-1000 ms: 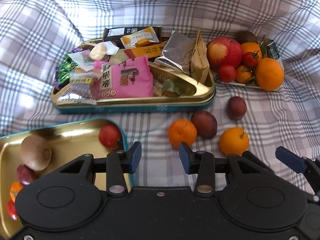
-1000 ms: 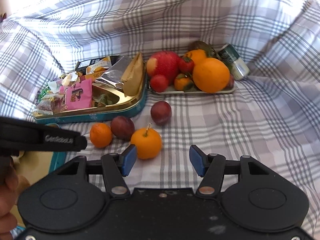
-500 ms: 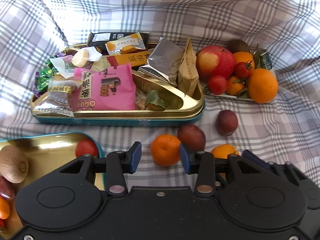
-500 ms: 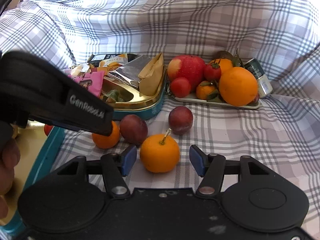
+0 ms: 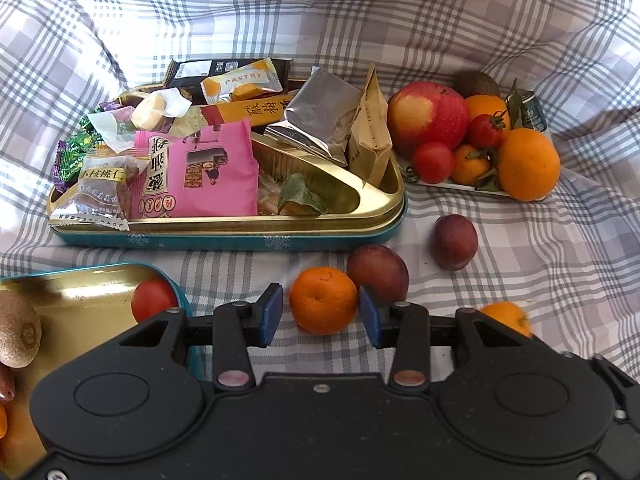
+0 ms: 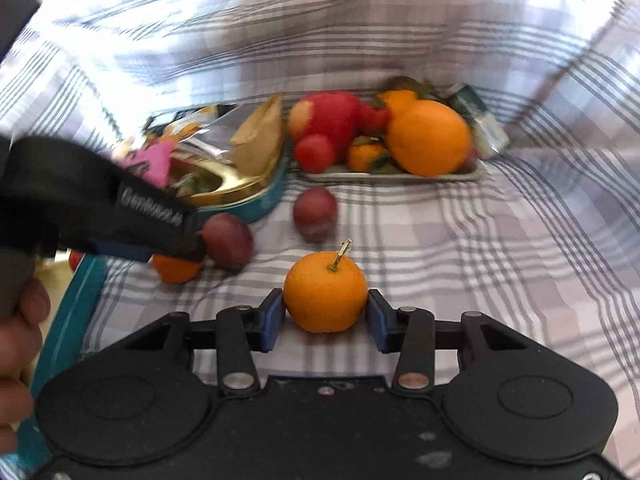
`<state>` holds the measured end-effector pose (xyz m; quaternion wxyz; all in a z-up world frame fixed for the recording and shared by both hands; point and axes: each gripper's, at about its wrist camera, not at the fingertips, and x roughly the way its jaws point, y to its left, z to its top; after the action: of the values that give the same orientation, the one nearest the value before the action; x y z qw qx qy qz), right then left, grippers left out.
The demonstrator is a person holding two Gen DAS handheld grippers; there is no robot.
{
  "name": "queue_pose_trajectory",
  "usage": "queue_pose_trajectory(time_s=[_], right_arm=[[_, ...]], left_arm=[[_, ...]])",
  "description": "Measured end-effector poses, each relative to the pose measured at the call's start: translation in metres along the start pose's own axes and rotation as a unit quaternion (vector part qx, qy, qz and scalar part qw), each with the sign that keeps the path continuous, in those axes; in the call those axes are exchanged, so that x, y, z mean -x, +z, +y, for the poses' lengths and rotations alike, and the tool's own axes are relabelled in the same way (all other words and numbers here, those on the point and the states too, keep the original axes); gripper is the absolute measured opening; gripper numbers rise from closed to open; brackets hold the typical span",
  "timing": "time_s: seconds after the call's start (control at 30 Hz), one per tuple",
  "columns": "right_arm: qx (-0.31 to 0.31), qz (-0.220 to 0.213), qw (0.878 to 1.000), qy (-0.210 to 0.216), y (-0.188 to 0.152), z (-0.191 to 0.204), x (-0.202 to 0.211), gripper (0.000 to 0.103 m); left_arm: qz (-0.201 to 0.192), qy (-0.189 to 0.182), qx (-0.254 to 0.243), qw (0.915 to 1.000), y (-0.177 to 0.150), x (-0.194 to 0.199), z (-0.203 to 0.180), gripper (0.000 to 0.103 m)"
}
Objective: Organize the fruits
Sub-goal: 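Grasp a mandarin with the right tool while the left tool approaches another mandarin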
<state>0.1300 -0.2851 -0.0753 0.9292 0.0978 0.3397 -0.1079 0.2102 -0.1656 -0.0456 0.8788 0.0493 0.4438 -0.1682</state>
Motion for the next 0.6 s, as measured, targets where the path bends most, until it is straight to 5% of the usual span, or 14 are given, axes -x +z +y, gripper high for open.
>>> queue_pose_trajectory(time_s=[0.3, 0.6], right_arm=[[0.006, -0.01, 1.0, -0.011, 0.0, -0.002, -0.005, 0.047], [0.017, -0.018, 0.999, -0.022, 0.001, -0.002, -0.014, 0.056]], left_arm=[[0.014, 0.01, -0.005, 0.9998, -0.007, -0.013, -0.002, 0.05], [-0.017, 0.031, -0.013, 0.9993, -0.009, -0.019, -0.009, 0.051]])
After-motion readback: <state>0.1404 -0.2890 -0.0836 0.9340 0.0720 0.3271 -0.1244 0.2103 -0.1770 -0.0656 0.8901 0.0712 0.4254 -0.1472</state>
